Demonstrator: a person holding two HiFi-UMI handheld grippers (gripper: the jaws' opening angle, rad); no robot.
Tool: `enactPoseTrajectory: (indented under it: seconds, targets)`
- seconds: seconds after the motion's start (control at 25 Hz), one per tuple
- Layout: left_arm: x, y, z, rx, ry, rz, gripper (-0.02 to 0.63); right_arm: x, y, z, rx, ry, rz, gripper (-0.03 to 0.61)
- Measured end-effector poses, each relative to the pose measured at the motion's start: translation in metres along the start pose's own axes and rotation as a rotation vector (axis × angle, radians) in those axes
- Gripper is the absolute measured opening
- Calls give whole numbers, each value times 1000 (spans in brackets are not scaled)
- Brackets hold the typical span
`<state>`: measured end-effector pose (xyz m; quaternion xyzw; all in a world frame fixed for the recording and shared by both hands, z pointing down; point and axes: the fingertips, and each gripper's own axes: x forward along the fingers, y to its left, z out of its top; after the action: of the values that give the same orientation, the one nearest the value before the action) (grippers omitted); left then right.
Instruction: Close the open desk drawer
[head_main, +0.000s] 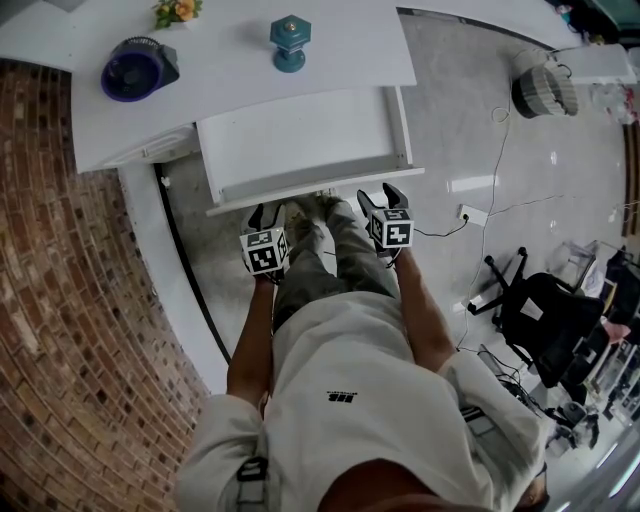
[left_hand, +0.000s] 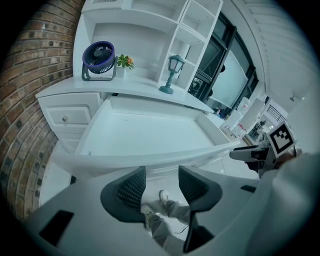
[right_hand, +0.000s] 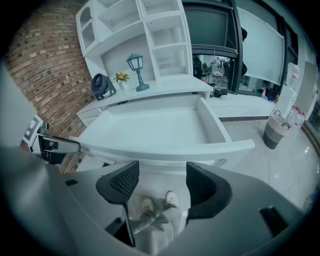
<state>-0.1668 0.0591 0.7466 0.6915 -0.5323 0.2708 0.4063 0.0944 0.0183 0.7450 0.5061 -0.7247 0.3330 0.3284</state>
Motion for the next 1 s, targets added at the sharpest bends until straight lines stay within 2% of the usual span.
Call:
enactPoseTrajectory:
  seconds: [0.48,1.0]
  targets:
    - [1,2,3,30,8,-24,218,8,-5,11,19,-14,-34,278]
    - [12,11,25,24,15,-6,218,20,-11,32,12,-4,-35,278]
